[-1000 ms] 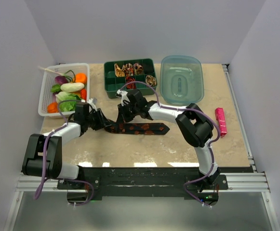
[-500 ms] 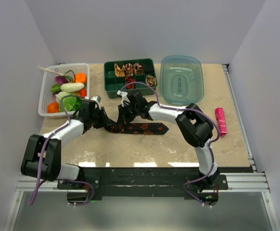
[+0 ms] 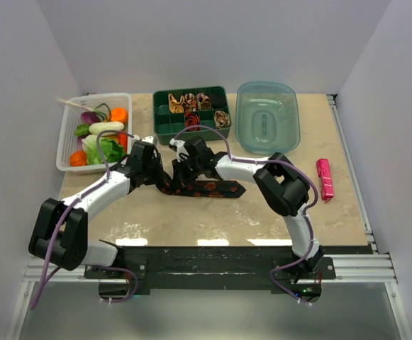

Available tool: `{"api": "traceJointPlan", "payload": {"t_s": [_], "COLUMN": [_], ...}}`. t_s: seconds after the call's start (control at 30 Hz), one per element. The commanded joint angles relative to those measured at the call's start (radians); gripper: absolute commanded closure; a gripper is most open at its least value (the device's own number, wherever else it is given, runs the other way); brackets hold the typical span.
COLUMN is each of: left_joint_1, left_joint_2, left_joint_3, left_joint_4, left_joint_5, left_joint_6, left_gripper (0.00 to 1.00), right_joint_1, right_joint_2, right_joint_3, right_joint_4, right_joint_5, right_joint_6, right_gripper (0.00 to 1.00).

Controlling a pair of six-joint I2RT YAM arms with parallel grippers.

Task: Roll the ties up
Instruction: Roll the tie at the center of the board.

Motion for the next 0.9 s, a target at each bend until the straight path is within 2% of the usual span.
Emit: {"api": "traceJointPlan", "payload": {"t_s": [0.0,0.17,0.4,0.63,0.87], "left_joint_1": [-0.053,-0.125,-0.177,-0.188,-0.19], "left_joint_2": [-0.019,0.011,0.053,0.063,0.068], "left_joint_3": [0.068,0.105,0.131,0.14,0.152], "left_joint_4": [-0.017,-0.045,-0.048,-0.057,-0.115], "left_joint_5": [-0.096,-0.155,-0.164,-0.192,-0.297], "left_joint_6": [0.017,0.007,0.0,0.001,0.013], "left_gripper": [0.84,0.85,0.85,0.89,0.95], "right_joint_1": [0.009,0.009,0.009,0.003,-0.032], "right_joint_2": [0.018,0.015,0.04,0.023,-0.041], "right_joint_3": [0.033,0.01,0.023,0.022,-0.015], "right_joint_4": [0.03,0.1,0.123,0.125,0.142], "right_joint_5": [-0.025,-0.024,-0.035,-0.052,-0.095], "right_joint_6": [0.01,0.051,0.085,0.091,0.105], "right_gripper": [1.0,1.0,1.0,1.0,1.0]}}
